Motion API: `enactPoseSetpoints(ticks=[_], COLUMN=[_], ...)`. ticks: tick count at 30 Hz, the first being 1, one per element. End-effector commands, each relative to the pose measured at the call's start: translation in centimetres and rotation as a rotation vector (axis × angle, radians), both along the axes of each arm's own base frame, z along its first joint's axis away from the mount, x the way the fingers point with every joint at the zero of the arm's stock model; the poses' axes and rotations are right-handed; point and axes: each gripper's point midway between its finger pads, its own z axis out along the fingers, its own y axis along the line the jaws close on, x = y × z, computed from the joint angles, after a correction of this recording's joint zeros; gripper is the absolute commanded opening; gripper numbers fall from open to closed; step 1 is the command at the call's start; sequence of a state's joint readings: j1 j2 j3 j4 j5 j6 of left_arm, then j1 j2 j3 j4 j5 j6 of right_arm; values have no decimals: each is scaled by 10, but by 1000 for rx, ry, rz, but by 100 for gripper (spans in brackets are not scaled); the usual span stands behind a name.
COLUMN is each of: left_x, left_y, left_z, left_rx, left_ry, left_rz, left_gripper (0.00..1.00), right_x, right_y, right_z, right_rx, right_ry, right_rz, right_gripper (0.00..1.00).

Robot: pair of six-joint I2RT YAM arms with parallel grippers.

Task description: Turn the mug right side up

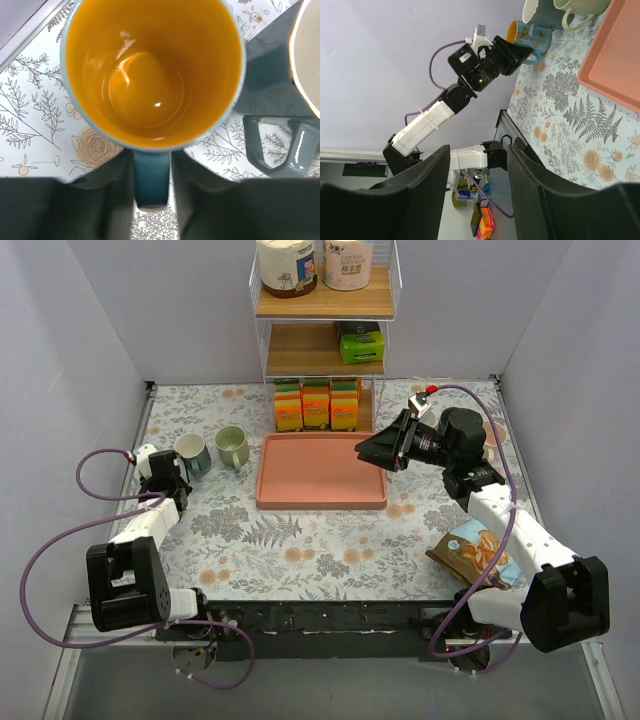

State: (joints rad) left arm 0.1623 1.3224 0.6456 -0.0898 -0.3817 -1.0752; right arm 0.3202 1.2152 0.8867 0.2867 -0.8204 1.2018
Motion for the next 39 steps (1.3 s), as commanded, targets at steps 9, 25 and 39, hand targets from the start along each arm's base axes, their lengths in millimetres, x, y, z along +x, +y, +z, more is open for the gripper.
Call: enactPoseSetpoints(ticks=[9,25,39], left_x=[5,-26,6], left_y=[1,-55,-118], left_z=[42,193,265], left_rx=[2,-193,-246], left_ry=[-110,-248,-373], left_rz=[12,-110,-346], left_gripper=[85,98,98], right_x=[-13,43,49], right_y=[-2,-61,-261], right_z=[19,17,74], right_rx=[31,-387,-1172], right_ry=[-82,-230,-324], right_rz=[30,-236,-1093], right_gripper=[57,57,61])
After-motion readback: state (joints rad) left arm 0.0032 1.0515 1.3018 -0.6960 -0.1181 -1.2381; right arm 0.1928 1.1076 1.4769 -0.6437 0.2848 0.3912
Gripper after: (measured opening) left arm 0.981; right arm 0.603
